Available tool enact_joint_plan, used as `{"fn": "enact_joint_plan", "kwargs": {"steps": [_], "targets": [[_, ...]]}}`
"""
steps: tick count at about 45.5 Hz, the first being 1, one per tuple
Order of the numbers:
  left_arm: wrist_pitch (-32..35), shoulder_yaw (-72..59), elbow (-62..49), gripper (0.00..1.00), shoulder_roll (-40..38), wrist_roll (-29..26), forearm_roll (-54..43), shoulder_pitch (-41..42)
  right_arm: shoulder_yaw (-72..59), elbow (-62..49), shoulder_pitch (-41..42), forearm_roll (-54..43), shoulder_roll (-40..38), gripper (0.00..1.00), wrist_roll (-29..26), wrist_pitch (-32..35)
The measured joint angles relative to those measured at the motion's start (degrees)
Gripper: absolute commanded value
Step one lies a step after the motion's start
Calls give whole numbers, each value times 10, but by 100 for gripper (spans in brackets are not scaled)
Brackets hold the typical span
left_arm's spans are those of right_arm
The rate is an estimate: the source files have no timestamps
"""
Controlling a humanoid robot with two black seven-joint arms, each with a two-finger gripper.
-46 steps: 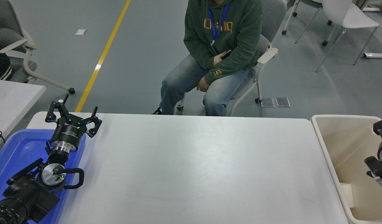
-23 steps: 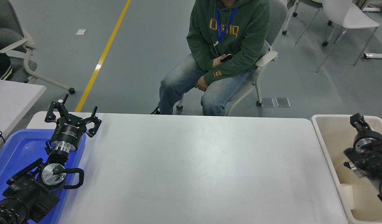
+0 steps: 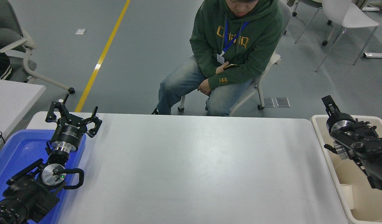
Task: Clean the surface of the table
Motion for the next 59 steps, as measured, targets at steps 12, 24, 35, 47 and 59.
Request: {"fn": "enact_joint_plan", "kwargs": {"steps": [12, 24, 35, 47, 59], "targets": [[0, 0, 0, 100, 0, 0, 0, 1, 52, 148, 7, 15, -48, 99, 14, 19], [0, 0, 0, 100, 0, 0, 0, 1, 102, 243, 4, 121, -57, 98, 80, 31], [0, 0, 0, 100, 0, 0, 0, 1, 139, 291, -30, 199, -42, 98, 146, 54], [0, 0, 0, 100, 0, 0, 0, 1, 195, 307, -90, 250, 5, 98, 193, 98], [0, 0, 0, 100, 0, 0, 0, 1, 228, 265, -127, 263, 90, 98, 210, 115]]}}
